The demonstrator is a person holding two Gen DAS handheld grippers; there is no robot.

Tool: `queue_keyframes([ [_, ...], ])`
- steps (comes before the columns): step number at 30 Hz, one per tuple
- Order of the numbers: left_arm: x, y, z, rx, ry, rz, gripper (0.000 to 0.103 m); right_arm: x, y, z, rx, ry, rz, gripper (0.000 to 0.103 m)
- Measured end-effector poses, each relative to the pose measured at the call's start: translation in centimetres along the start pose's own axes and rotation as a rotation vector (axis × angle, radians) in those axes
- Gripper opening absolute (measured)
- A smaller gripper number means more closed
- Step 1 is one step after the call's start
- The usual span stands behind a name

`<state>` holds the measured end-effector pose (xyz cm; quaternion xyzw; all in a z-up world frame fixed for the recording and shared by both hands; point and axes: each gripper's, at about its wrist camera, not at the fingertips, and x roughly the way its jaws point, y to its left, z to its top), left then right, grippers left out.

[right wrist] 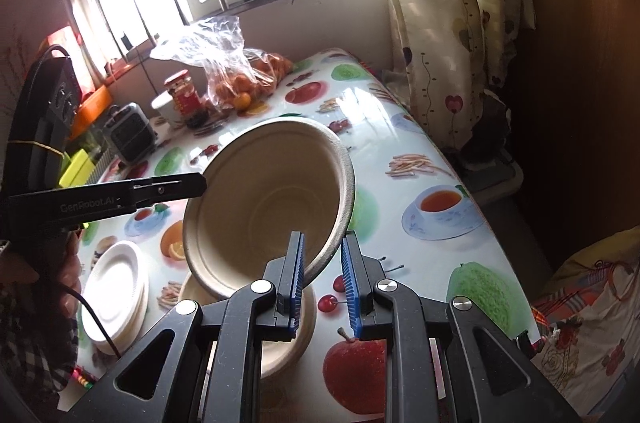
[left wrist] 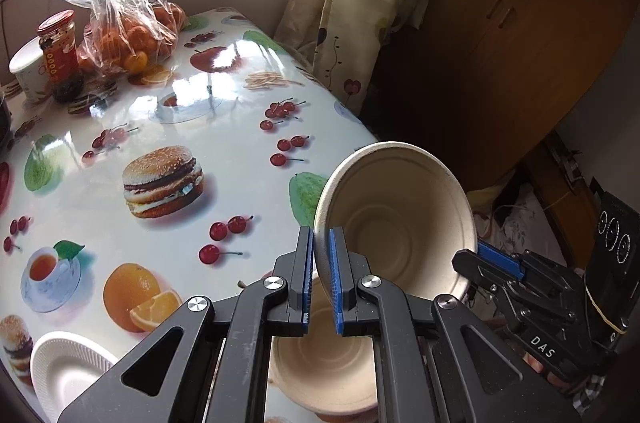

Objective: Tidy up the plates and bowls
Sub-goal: 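Lower the held tan bowl into the nested bowls and open the left tool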

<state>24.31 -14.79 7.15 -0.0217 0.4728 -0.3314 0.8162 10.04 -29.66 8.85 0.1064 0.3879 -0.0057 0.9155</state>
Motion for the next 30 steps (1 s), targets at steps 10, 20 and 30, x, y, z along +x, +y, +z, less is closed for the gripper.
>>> queue_keyframes([
  [10,-1.2,0.8,-2.3,-0.017,0.007,0.007,0.008,-0.3,1.5,-1.7,-0.013,0.02,0.013,0.018],
  [20,-1.4,1.4,-4.3,-0.021,0.028,0.012,0.008,0.2,1.9,-3.6,-0.001,0.056,0.02,0.018],
  [30,-0.8,2.0,-6.1,-0.044,0.06,0.025,0.008,0.7,2.3,-4.7,0.0,0.082,0.027,0.018],
])
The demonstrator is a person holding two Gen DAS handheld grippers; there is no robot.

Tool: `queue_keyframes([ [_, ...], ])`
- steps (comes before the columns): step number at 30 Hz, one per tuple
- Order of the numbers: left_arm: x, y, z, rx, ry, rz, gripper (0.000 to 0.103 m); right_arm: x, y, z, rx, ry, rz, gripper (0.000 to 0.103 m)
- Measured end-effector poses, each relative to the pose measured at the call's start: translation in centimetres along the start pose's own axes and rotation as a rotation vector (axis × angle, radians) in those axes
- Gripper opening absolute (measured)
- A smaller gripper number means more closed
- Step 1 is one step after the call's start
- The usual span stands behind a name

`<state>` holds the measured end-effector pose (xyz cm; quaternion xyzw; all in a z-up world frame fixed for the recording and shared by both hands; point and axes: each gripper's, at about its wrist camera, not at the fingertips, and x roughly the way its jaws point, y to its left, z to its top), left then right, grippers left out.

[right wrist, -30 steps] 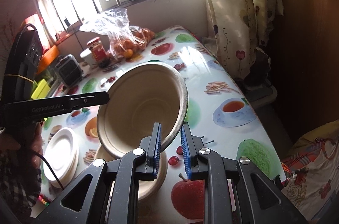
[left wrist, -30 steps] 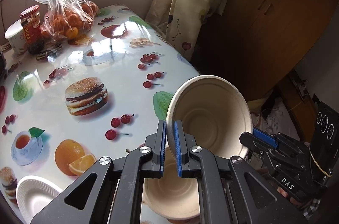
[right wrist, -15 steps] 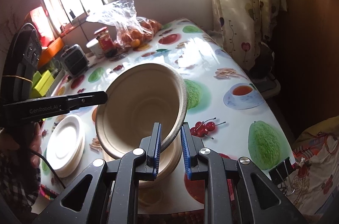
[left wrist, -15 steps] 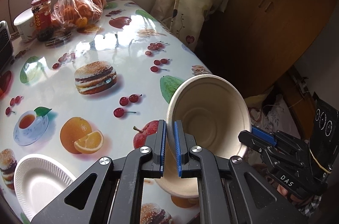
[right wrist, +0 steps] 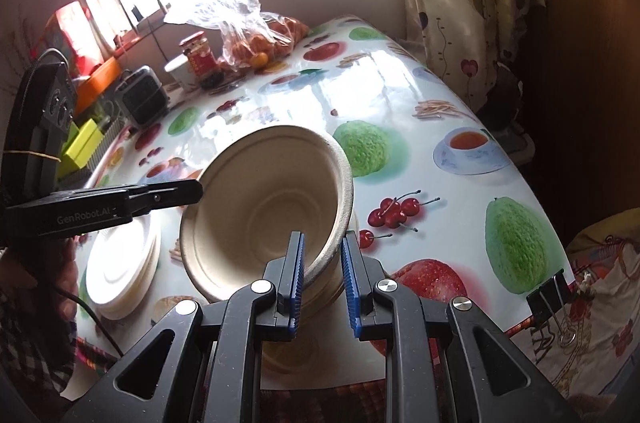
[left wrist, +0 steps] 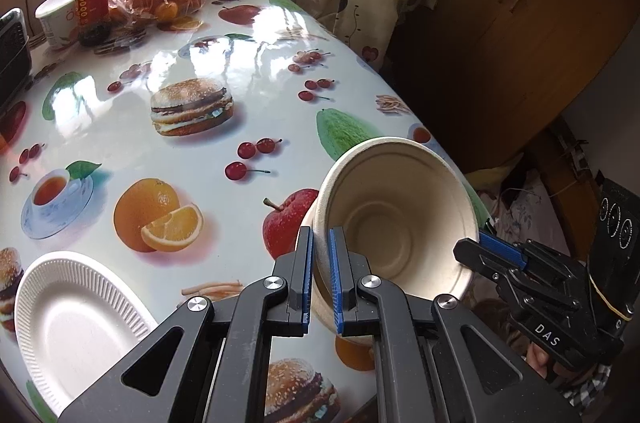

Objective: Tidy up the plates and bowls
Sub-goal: 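Lower the held tan bowl into the nested bowls and open the left tool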

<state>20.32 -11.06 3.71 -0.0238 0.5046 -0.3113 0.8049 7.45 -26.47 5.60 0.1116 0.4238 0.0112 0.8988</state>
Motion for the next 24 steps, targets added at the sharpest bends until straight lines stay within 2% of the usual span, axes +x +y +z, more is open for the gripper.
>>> queue_keyframes([
  [24,1.2,0.3,-1.3,-0.024,0.033,0.018,0.008,1.1,0.0,-1.4,0.004,0.026,-0.005,0.019],
])
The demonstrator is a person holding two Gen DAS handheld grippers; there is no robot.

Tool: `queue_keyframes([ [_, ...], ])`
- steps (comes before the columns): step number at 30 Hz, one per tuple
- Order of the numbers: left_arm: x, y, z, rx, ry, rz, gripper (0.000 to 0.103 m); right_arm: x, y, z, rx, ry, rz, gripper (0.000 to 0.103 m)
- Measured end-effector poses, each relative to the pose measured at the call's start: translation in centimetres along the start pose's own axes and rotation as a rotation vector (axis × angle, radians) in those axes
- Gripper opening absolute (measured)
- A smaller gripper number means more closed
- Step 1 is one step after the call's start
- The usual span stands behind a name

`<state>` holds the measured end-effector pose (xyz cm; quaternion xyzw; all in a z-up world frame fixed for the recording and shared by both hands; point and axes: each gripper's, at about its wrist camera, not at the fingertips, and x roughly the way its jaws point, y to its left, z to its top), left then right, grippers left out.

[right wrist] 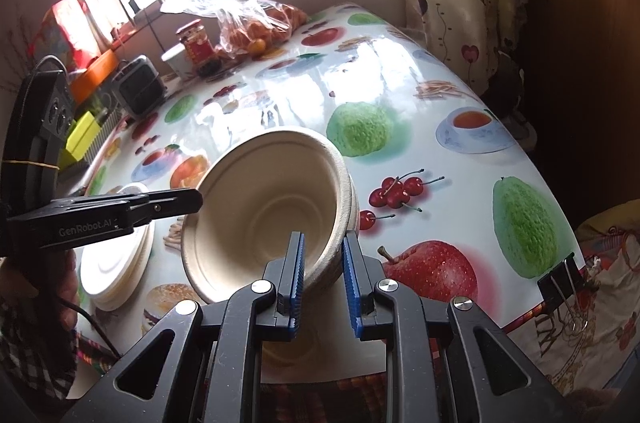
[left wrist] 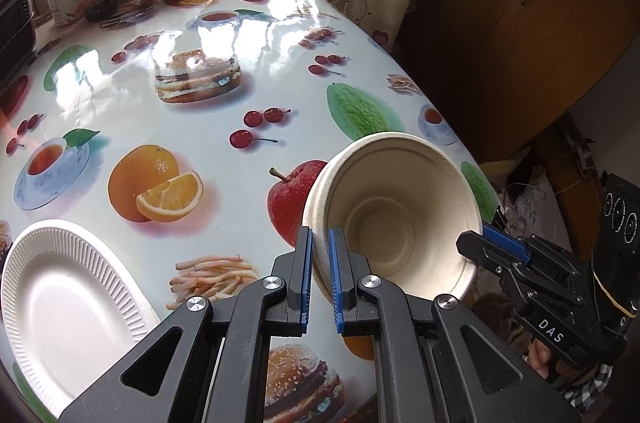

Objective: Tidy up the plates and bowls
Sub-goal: 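Lower the held tan bowl into the nested bowls and open the left tool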

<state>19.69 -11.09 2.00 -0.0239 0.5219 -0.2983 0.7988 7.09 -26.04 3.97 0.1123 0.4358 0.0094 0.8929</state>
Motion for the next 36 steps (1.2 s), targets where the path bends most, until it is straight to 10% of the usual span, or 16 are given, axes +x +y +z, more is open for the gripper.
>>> queue_keyframes([
  [27,-0.2,0.0,0.0,-0.008,-0.004,0.001,0.01,0.0,0.0,0.2,-0.006,-0.006,-0.003,0.022],
  [36,-0.3,0.4,-0.3,-0.042,-0.027,0.0,0.031,-0.2,-0.9,0.6,0.007,-0.022,-0.002,0.039],
])
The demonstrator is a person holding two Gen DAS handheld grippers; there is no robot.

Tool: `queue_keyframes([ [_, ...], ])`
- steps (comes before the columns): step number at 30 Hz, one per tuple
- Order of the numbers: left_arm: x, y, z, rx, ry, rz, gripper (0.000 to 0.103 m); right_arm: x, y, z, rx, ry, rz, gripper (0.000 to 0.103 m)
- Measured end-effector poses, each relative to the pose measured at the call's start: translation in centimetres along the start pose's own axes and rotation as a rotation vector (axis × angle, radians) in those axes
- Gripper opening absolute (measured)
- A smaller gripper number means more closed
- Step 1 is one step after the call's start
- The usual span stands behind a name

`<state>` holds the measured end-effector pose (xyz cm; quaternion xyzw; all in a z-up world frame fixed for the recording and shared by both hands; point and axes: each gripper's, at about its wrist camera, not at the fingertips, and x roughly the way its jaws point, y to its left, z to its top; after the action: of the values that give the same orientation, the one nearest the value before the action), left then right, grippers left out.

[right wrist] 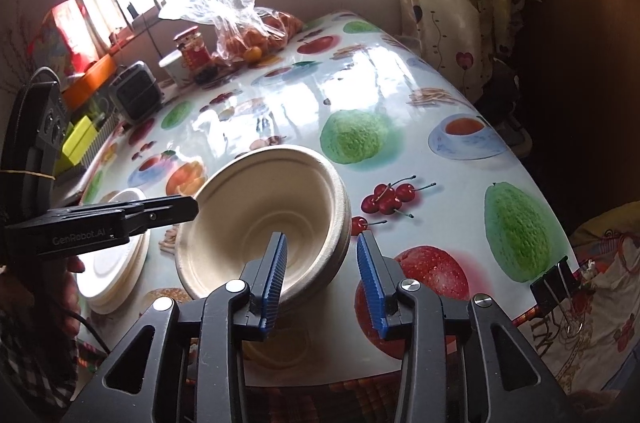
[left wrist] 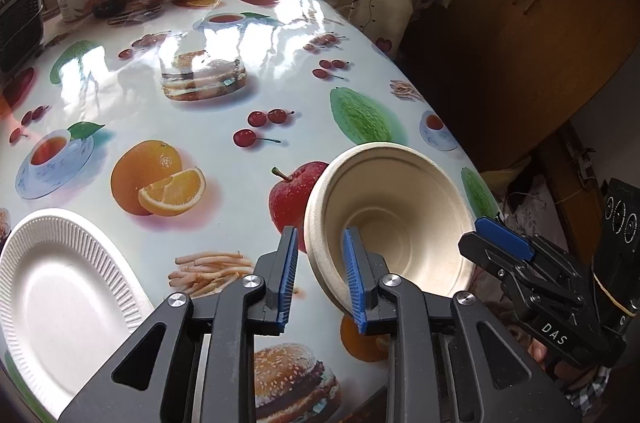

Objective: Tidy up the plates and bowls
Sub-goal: 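Lower the held tan bowl into the nested bowls and open the left tool, then close the left tool on the rim of the nested tan bowl stack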

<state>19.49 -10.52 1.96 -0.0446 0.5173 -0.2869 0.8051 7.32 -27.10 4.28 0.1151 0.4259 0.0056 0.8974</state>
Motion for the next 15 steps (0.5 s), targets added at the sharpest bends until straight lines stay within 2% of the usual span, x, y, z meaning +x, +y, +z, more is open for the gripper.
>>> queue_keyframes([
  [2,-0.1,0.0,-0.2,0.004,-0.011,0.013,0.044,0.0,-0.2,-0.1,0.009,-0.005,0.007,0.048],
  [15,0.6,0.0,-1.8,-0.031,-0.017,0.013,0.044,0.9,-1.5,-0.7,0.021,-0.01,0.033,0.053],
])
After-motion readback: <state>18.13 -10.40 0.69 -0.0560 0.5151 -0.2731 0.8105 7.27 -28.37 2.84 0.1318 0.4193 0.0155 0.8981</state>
